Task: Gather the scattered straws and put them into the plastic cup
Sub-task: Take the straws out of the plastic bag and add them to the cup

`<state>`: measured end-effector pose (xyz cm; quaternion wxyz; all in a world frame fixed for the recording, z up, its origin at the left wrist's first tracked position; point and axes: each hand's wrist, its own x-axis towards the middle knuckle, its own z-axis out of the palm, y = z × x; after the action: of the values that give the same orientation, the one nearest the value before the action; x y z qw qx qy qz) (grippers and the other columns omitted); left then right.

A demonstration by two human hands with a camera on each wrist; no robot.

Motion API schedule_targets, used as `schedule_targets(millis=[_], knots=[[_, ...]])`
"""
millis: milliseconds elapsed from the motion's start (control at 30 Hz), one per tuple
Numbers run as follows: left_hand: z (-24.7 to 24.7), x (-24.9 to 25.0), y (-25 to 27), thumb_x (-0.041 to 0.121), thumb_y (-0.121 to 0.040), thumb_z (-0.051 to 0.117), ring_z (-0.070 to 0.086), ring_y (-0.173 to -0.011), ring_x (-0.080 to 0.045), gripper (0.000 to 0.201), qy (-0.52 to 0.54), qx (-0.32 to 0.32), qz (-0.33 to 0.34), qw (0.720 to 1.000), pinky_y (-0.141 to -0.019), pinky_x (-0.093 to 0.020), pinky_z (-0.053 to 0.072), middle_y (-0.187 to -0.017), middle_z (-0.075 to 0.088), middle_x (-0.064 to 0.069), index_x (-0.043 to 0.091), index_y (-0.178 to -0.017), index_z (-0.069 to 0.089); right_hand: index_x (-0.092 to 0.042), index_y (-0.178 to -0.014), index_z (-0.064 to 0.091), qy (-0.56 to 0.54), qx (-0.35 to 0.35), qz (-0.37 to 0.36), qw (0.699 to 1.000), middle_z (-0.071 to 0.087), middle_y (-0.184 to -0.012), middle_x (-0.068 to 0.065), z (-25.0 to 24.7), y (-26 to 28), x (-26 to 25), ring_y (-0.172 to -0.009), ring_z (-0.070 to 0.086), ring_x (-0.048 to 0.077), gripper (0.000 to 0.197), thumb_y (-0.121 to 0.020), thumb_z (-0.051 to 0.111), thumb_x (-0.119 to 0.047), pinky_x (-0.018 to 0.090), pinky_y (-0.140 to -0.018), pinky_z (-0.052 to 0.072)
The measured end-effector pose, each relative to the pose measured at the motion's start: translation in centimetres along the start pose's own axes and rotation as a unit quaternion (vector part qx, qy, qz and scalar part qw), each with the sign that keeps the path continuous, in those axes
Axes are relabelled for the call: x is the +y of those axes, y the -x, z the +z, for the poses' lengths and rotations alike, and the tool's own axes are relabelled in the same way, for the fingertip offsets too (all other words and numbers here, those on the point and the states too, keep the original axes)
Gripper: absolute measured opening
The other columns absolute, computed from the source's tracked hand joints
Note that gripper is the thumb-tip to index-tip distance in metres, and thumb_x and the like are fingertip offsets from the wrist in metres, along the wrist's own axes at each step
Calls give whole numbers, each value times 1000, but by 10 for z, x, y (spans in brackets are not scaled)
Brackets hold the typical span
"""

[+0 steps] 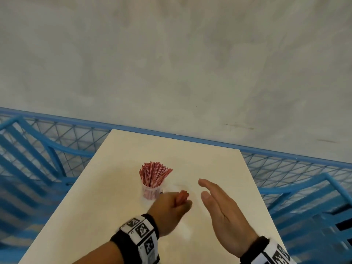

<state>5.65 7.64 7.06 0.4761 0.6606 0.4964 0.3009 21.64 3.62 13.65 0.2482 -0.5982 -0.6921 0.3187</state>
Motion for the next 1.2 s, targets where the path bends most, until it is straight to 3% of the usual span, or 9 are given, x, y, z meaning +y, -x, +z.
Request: schedule_targets(millis=[200,367,433,500,633,900,1033,1100,1200], knots=[[-80,6,-63,26,-92,56,65,-64,-29,43,110,235,-25,965,-72,-37,54,-60,67,-10,13,-52,62,-39,-129,43,-19,5,73,997,46,-132,-24,18,6,58,-126,40,-2,50,-84,31,-58,13,-98,27],[-92,-13,-106,29,-92,57,53,-59,-15,30,95,267,-21,959,-65,-32,41,-60,55,4,17,-65,62,-50,-116,46,-12,0,97,995,50,-125,-30,47,17,92,-121,44,-5,69,-63,24,-89,16,-98,32],[-84,-34,-118,36,-89,58,62,-78,-20,16,82,271,-31,959,-83,-39,48,-72,64,5,28,-75,61,-49,-116,49,-4,3,98,995,52,-124,-29,55,21,101,-118,47,-6,73,-62,22,-90,11,-94,35],[-77,-56,-124,55,-79,55,60,-106,-20,14,53,274,-63,958,-109,-49,33,-94,70,9,45,-88,58,-45,-114,54,-20,23,106,994,56,-123,-23,58,22,104,-118,50,-3,59,-70,34,-78,1,-87,35],[-64,-85,-124,56,-81,60,38,-135,-19,47,-36,273,-124,953,-118,-49,0,-141,48,3,38,-123,52,-52,-115,45,10,14,117,993,47,-127,-31,60,16,113,-122,43,-4,68,-63,23,-89,15,-97,35],[-63,-79,-105,43,-84,62,29,-140,-15,57,-211,204,-28,956,-119,-51,7,-152,29,8,29,-137,43,-36,-131,44,179,-88,115,973,37,-132,-25,77,5,149,-129,22,-7,114,-49,-11,-93,26,-110,26],[-63,-68,-109,48,-97,35,3,-148,-15,60,-353,72,15,933,-120,-44,2,-161,7,9,28,-151,17,-32,-123,53,227,-139,124,956,56,-126,-15,72,6,144,-125,50,9,89,-70,4,-85,38,-98,46],[-60,-68,-110,48,-100,20,-1,-149,-16,58,-412,18,-1,911,-120,-42,0,-161,0,9,27,-152,8,-32,-139,33,249,-180,131,942,33,-147,-14,77,8,146,-142,23,10,102,-59,5,-89,38,-114,26],[-55,-72,-110,47,-100,12,-2,-149,-17,58,-460,1,-27,888,-120,-42,-1,-161,-4,6,26,-152,-1,-30,-146,18,279,-228,156,920,12,-156,-13,76,12,142,-146,5,13,83,-79,37,-74,44,-117,14]])
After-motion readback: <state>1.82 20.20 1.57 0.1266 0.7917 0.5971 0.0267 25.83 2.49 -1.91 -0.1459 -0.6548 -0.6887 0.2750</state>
